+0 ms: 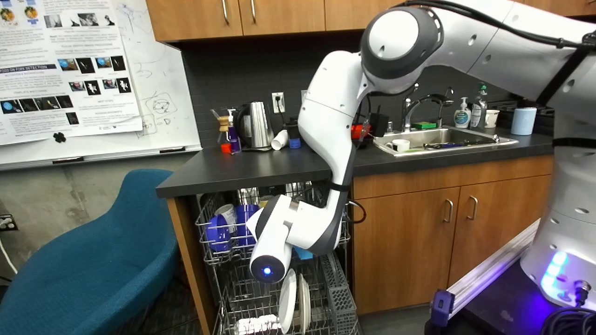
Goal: Pull the top rack of the dishwasher out
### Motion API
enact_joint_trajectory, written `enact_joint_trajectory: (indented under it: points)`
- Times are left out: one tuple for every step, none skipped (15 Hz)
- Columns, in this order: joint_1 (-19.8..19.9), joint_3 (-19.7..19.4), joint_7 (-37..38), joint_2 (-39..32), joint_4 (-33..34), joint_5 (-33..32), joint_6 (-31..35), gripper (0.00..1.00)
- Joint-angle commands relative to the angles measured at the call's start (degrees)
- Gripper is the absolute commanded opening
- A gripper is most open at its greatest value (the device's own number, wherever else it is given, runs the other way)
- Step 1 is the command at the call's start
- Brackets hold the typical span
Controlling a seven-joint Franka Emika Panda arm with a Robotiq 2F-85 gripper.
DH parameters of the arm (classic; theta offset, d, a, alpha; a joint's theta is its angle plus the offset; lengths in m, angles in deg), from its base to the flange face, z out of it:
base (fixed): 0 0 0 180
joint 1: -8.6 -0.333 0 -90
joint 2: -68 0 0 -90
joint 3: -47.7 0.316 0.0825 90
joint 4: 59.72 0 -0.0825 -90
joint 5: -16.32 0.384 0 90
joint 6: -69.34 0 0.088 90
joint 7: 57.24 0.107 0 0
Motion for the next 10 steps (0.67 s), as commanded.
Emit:
enact_joint_trajectory:
  points:
    - [-1.47,0.59,5.11,-2.04,-2.35,0.22,-5.68,0.02]
    - [-1.61,0.69,5.66,-2.32,-2.25,-0.10,-6.64,0.02]
    - [-1.66,0.81,6.11,-2.47,-2.41,-0.16,-7.65,0.02]
    - [-1.61,0.95,6.49,-2.54,-2.64,0.01,-8.40,0.02]
    - [-1.61,1.04,6.62,-2.68,-2.64,0.11,-8.82,0.02]
    - [-1.51,1.31,6.72,-2.65,-2.80,0.51,-9.05,0.02]
    - [-1.26,1.63,6.81,-2.52,-3.19,0.89,-8.86,0.02]
    - [-1.16,1.82,6.78,-2.27,-3.67,1.14,-8.88,0.02]
    - [-0.87,2.10,6.67,-1.70,-4.58,1.56,-8.78,0.02]
    - [-0.62,2.28,6.65,-1.49,-5.13,1.87,-8.70,0.02]
